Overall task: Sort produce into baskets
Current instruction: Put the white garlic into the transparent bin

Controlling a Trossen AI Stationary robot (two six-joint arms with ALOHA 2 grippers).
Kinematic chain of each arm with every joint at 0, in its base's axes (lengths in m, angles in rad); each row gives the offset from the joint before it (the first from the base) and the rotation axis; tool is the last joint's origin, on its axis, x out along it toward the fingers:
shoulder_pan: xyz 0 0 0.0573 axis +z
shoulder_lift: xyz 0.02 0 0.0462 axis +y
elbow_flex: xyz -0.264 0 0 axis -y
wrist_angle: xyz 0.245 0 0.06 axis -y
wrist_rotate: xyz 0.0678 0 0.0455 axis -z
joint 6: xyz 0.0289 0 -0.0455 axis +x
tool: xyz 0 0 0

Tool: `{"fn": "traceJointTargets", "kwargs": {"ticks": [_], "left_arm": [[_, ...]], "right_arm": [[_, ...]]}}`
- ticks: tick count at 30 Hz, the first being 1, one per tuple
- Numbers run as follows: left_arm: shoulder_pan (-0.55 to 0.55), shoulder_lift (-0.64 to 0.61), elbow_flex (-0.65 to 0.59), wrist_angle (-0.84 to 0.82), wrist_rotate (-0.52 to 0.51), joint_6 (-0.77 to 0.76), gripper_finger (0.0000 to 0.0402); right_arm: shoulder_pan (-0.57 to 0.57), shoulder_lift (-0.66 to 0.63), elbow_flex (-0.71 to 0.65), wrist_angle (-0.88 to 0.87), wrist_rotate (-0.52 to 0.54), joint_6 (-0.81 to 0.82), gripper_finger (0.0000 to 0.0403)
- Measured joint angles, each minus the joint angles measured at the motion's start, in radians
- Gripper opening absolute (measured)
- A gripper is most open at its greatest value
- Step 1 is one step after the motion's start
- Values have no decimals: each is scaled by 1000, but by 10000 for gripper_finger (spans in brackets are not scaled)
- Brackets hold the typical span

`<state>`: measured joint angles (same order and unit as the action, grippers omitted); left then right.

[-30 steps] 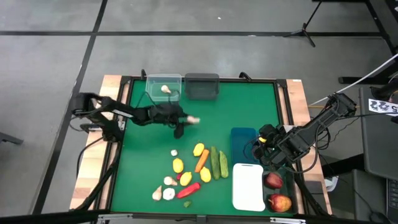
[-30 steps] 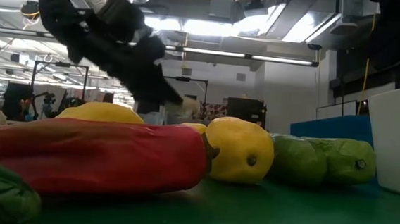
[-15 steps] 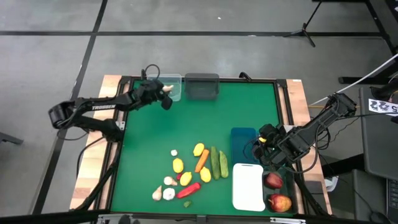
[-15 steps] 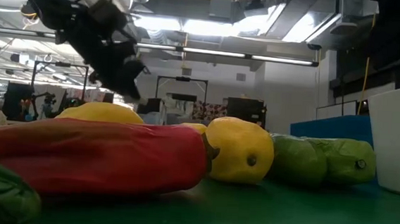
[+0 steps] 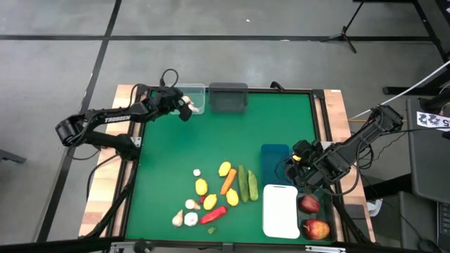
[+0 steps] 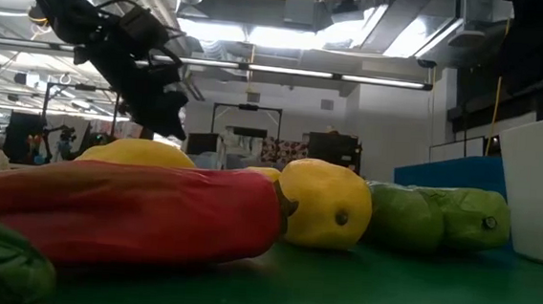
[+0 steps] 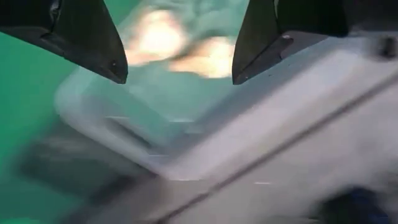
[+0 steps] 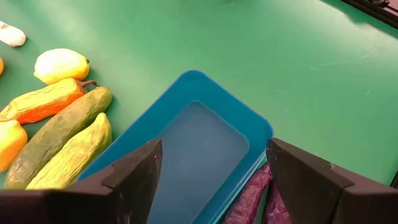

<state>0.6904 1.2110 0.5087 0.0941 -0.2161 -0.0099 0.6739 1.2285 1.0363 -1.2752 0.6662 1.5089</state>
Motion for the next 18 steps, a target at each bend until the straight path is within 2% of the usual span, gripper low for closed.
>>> {"fn": "traceJointTargets", "kwargs": {"ticks": [4, 5, 7, 9, 11, 14, 18], "left_arm": [[-77, -17, 0, -8, 353, -77, 276], [-114, -18, 0, -10, 420, -93, 273], [-217, -18, 0, -35, 483, -100, 268], [-341, -18, -8, -59, 476, -105, 266], [-466, -18, -19, -67, 423, -98, 265], [-629, -18, -34, -60, 305, -120, 267], [-791, -18, -72, 10, 137, -223, 268]], "right_arm": [[0, 0, 0, 1, -2, 0, 289], [0, 0, 0, 2, -3, 0, 289], [0, 0, 0, 4, -3, 0, 289], [0, 0, 0, 3, -3, 0, 289], [0, 0, -1, 5, -2, 0, 289], [0, 0, -19, 10, -3, 0, 289], [0, 0, -53, 63, -15, 0, 289]]}}
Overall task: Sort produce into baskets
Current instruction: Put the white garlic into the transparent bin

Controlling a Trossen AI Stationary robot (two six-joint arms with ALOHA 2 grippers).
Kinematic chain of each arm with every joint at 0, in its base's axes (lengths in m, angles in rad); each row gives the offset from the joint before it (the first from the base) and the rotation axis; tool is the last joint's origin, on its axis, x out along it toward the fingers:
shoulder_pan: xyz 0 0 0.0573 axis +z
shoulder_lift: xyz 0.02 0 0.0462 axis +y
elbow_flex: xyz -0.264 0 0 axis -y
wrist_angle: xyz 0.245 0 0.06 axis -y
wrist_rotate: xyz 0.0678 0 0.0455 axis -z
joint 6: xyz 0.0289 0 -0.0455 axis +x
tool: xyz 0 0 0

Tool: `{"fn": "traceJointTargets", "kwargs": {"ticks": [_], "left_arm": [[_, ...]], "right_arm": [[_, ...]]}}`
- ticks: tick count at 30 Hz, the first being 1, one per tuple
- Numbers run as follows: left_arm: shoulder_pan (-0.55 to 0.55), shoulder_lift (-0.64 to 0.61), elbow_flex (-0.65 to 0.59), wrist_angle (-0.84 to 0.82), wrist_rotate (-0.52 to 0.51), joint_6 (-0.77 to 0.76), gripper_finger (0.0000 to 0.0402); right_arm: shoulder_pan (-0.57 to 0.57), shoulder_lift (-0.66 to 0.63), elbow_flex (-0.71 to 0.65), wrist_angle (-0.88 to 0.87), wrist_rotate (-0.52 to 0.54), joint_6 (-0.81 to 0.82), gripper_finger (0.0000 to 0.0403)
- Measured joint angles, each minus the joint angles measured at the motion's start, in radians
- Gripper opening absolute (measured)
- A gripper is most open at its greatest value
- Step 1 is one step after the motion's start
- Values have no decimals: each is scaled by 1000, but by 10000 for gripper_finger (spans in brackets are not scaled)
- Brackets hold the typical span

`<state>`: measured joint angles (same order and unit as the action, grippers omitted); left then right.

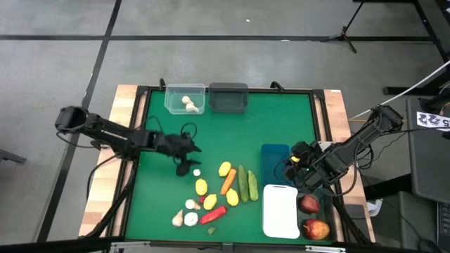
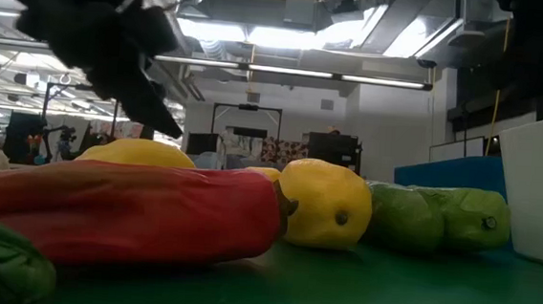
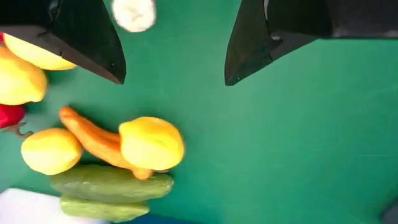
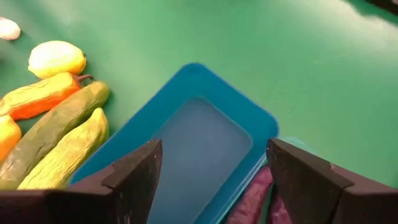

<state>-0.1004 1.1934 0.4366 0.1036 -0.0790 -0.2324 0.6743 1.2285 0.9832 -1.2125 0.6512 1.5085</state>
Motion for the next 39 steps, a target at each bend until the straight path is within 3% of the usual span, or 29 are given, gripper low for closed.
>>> {"fn": "traceJointTargets", "kwargs": {"ticks": [7, 16, 21, 32, 39], "left_arm": [[-214, 0, -118, 209, -233, -118, 268], [-323, 0, -152, 280, -408, -105, 269], [-341, 61, -152, 297, -413, -118, 269], [-340, 379, -151, 539, -413, -145, 269], [-341, 498, -150, 626, -421, -183, 269]], "right_arm": [[0, 0, -9, 14, -33, 0, 289], [0, 0, -10, 15, -39, 0, 289], [0, 0, -10, 34, -39, 0, 289], [0, 0, -10, 37, -39, 0, 289], [0, 0, -11, 34, -41, 0, 289]]}}
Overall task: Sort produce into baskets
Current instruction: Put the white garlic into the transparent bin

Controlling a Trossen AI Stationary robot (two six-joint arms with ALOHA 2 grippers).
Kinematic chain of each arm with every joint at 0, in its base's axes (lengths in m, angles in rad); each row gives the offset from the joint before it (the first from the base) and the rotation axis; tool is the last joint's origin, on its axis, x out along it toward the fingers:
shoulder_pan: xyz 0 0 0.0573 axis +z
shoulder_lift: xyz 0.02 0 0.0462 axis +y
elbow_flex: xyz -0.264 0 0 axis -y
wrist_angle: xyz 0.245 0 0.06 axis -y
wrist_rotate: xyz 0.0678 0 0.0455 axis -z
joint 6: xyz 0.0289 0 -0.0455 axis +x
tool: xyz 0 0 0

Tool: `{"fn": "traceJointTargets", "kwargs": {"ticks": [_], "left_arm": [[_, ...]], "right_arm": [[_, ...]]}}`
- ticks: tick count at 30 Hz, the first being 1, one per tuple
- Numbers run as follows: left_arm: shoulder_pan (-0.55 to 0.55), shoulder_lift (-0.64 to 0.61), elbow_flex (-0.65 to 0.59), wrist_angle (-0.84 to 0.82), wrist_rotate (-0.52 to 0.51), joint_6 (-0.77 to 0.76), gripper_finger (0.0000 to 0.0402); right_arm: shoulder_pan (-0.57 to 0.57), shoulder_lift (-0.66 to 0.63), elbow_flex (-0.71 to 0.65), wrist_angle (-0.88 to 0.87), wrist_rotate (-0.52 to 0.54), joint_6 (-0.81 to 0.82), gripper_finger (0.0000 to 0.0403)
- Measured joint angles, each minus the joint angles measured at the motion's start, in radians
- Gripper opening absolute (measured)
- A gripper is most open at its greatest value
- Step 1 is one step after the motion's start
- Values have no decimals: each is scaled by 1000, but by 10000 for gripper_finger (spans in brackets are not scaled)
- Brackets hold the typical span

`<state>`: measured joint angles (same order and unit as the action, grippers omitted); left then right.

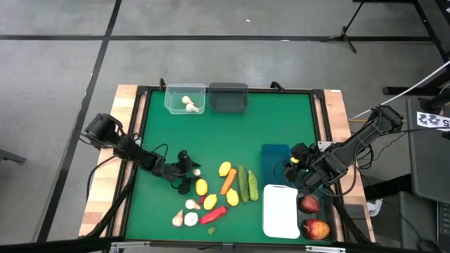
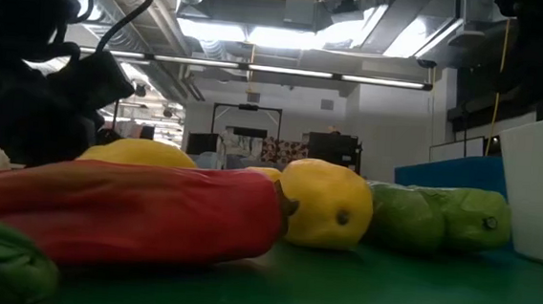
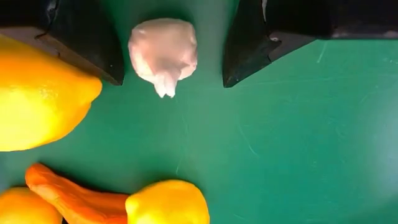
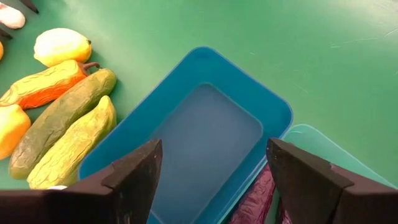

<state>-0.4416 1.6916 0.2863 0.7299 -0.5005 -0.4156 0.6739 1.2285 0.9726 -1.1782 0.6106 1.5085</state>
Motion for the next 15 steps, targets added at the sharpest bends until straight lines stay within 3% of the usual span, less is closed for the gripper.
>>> {"fn": "traceJointTargets", "kwargs": {"ticks": [5, 15], "left_arm": [[0, 9, 1, 5, -4, 2, 253], [3, 11, 1, 21, -24, 35, 169]], "right_arm": [[0, 0, 0, 6, 1, 6, 289], [0, 0, 0, 4, 19, 5, 289]]}}
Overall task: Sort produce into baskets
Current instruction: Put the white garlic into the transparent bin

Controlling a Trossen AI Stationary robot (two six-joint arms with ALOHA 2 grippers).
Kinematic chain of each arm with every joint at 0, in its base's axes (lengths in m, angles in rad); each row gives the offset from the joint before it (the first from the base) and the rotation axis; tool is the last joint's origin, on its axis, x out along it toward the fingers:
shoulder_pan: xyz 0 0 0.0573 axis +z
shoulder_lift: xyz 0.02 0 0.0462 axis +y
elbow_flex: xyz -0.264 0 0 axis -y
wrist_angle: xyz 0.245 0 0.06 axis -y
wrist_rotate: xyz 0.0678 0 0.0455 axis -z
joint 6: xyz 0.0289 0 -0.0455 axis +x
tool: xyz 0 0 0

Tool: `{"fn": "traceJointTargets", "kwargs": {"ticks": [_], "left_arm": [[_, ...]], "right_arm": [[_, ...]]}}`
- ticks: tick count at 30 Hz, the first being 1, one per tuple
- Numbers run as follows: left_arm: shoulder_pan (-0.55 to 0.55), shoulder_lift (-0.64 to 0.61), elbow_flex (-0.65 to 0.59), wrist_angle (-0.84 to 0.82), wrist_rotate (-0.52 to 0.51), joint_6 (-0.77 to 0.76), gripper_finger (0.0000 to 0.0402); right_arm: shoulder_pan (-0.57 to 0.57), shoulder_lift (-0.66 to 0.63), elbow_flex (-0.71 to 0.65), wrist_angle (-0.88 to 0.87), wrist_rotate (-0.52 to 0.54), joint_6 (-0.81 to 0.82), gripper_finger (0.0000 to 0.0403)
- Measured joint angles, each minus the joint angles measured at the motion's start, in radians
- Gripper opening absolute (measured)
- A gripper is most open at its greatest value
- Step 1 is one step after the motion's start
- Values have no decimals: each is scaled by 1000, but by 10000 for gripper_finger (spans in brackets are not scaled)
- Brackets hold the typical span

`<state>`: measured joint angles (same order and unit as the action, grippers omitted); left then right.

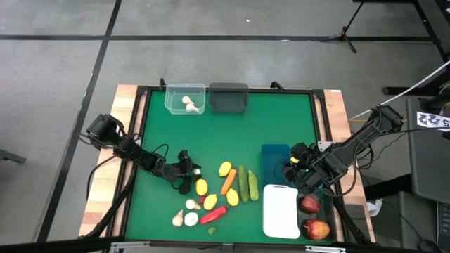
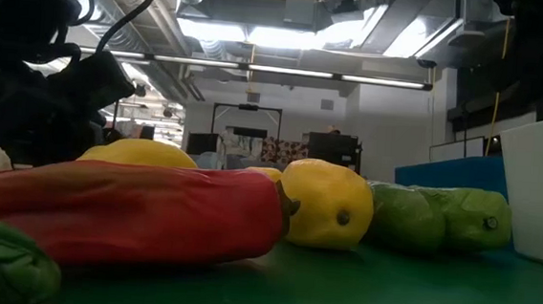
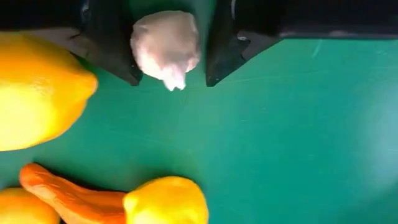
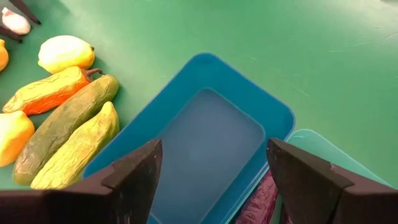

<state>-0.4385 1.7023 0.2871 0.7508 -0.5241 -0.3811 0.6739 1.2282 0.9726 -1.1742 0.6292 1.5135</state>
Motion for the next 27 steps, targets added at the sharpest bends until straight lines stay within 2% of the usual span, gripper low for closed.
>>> {"fn": "traceJointTargets", "kwargs": {"ticks": [5, 8, 13, 16, 20, 24, 27], "left_arm": [[1, 1, -1, 2, -62, -9, 135], [11, 0, -2, 60, -71, -5, 125], [106, -94, 1, 113, -138, 25, 121], [224, -194, 1, 101, -195, 87, 122], [432, -350, 2, 90, -198, 229, 121], [659, -513, 2, 23, -128, 332, 121], [820, -601, 2, -101, -55, 317, 121]], "right_arm": [[0, 0, 0, -1, 0, 0, 289], [0, 0, 0, -1, 0, 0, 289], [0, 0, 0, -3, 7, 0, 289], [0, 0, 0, -4, 23, -1, 289], [0, 0, 0, -5, 34, -2, 289], [0, 0, 0, -6, 34, -9, 289], [0, 0, 0, -5, 34, -29, 289]]}}
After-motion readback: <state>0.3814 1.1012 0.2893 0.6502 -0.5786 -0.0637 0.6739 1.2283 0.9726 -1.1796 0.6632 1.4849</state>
